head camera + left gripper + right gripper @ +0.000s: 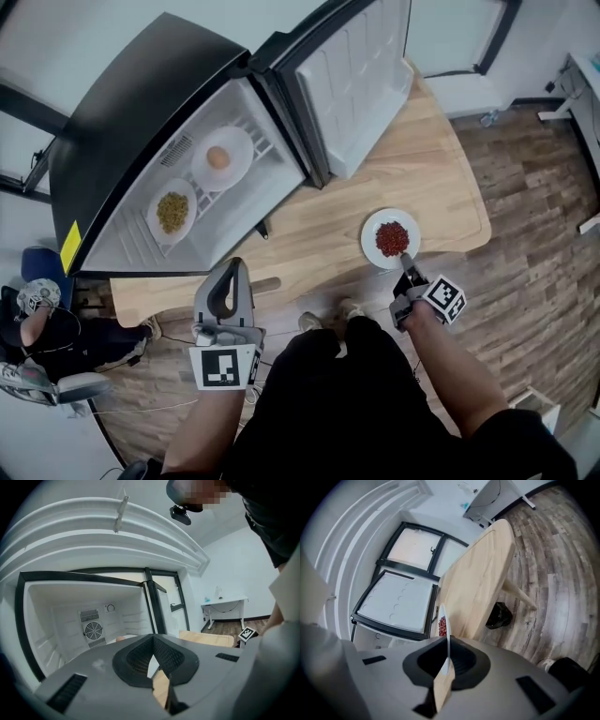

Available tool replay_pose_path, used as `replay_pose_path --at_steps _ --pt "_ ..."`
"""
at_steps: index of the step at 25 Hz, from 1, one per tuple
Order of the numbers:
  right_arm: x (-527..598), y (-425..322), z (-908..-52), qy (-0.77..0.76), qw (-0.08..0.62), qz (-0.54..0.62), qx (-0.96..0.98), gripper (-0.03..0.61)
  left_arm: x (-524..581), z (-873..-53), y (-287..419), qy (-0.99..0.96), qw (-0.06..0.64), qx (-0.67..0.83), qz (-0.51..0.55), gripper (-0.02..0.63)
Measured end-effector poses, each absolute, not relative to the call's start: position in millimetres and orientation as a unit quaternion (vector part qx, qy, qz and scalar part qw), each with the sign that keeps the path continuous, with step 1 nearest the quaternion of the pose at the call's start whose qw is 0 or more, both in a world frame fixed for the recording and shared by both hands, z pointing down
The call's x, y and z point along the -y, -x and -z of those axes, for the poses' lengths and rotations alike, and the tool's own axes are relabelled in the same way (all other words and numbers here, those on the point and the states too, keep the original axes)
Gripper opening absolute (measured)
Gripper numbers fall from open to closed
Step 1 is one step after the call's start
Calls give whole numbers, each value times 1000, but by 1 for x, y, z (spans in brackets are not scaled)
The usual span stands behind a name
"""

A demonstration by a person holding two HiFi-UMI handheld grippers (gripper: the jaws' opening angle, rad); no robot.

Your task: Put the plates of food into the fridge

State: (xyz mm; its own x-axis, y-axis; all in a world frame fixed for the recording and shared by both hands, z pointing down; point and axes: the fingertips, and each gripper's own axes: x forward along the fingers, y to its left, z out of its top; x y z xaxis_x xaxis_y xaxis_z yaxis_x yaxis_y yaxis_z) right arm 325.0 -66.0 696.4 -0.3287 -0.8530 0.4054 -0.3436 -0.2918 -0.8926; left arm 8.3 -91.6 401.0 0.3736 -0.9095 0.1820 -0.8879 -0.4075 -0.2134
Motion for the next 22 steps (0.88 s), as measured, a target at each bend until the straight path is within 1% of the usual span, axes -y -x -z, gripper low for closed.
replay_pose_path --at_steps 8,22 --pt "85 -278 -658 504 215 596 -587 31 85 -383 38 810 48 -573 116 5" --pt "118 -195 -628 454 169 600 -637 31 62 -370 126 761 52 -641 88 4"
